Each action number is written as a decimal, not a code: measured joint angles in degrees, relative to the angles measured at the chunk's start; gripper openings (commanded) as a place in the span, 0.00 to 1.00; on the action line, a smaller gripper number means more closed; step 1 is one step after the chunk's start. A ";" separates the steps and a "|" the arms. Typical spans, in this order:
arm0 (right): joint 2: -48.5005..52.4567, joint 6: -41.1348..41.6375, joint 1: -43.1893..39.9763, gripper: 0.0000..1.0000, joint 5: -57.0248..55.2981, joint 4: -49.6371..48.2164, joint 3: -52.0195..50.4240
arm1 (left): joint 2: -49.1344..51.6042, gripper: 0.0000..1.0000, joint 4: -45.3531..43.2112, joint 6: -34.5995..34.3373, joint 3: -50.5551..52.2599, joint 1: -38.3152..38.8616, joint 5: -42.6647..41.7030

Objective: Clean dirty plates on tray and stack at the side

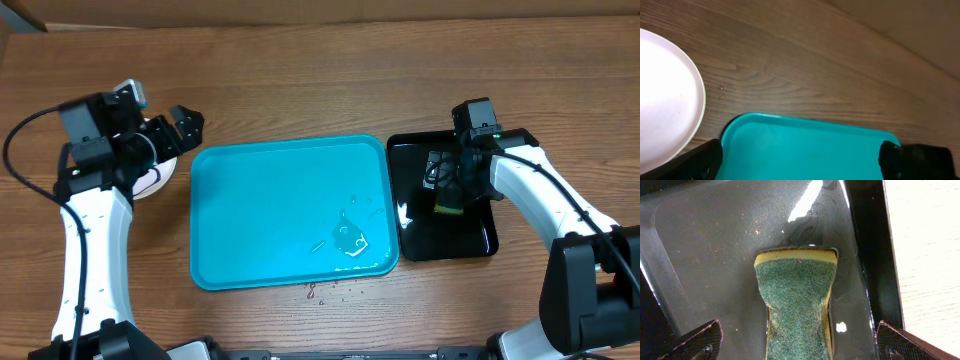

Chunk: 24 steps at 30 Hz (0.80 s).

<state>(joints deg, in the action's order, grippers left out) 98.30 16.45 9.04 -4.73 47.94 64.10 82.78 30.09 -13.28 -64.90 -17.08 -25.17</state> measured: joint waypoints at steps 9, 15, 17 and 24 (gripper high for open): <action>0.00 0.02 0.00 1.00 -0.04 0.00 0.00 | 0.26 1.00 0.17 0.24 0.00 1.25 2.34; 0.00 0.00 0.00 1.00 -0.02 0.02 0.00 | 0.26 1.00 0.17 0.26 0.00 1.25 2.80; -0.13 0.00 0.00 1.00 -0.02 0.02 0.00 | 0.26 1.00 0.17 0.24 0.00 1.25 2.93; -12.90 -0.02 0.48 1.00 0.00 0.07 -0.68 | 0.26 1.00 0.20 0.24 0.00 1.25 2.97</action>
<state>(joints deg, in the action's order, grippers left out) 85.41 16.43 9.52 -4.73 48.01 63.42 83.05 30.28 -13.04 -64.90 -15.84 -22.20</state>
